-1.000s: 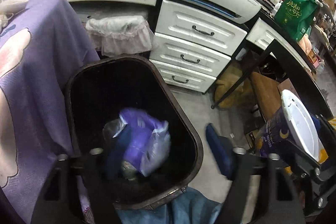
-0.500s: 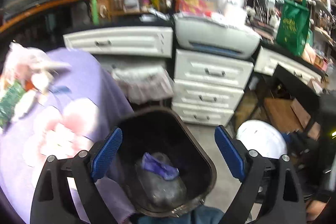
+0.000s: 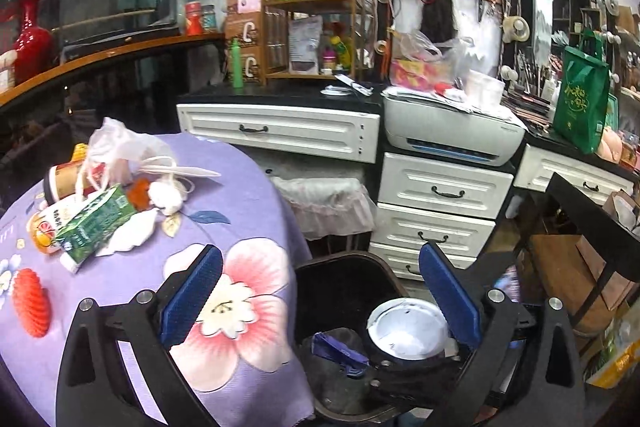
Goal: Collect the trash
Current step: 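Lower the yogurt cup into the black bin and open the right tool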
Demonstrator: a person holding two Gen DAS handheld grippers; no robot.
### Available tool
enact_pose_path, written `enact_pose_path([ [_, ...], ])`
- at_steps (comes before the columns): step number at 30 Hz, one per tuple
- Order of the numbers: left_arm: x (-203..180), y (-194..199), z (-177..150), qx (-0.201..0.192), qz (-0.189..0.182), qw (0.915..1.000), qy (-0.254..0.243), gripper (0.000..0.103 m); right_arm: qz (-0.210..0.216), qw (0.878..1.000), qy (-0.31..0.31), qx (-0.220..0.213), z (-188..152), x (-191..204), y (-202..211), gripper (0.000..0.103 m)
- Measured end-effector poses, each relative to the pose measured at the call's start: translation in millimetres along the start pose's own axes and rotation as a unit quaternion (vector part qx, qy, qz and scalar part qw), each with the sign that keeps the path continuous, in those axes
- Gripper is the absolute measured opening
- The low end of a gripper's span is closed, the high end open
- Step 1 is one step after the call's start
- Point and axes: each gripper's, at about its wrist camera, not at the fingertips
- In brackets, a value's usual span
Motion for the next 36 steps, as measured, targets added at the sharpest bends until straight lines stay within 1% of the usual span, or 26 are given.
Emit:
enact_pose_path([
  [7, 8, 9, 0, -0.010, 0.007, 0.9999, 0.005, 0.097, 0.009, 0.998, 0.001, 0.065, 9, 6, -54, 0.091],
  [13, 15, 9, -2, -0.011, 0.011, 0.9999, 0.005, 0.097, 0.012, 0.996, 0.000, 0.093, 8, 11, -81, 0.092],
  [18, 19, 9, -4, -0.009, 0.009, 0.9999, 0.011, 0.097, 0.009, 0.995, -0.001, 0.102, 5, 12, -89, 0.093],
  [20, 20, 9, -5, -0.007, 0.009, 0.9999, 0.012, 0.097, 0.007, 0.995, 0.003, 0.100, 4, 12, -88, 0.096],
  [26, 20, 10, -9, -0.003, 0.006, 0.9999, 0.015, 0.097, -0.007, 0.996, 0.009, 0.091, 7, 12, -82, 0.097],
  [28, 20, 13, -9, -0.004, 0.009, 0.9999, 0.012, 0.097, -0.019, 0.996, 0.009, 0.084, 7, 11, -75, 0.097],
  [33, 29, 24, -11, -0.007, 0.016, 0.9998, 0.009, 0.097, -0.042, 0.998, 0.008, 0.041, 8, 12, -40, 0.097],
  [36, 40, 32, -12, -0.008, 0.027, 0.9995, 0.010, 0.097, -0.072, 0.997, 0.025, 0.004, 9, 17, -7, 0.097],
])
Point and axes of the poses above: each gripper's, at about its wrist camera, not at the fingertips, and y roughly against the way its jaws point, x to its left, z to its top, and after that the axes turned 13 degrees about y, right-handed
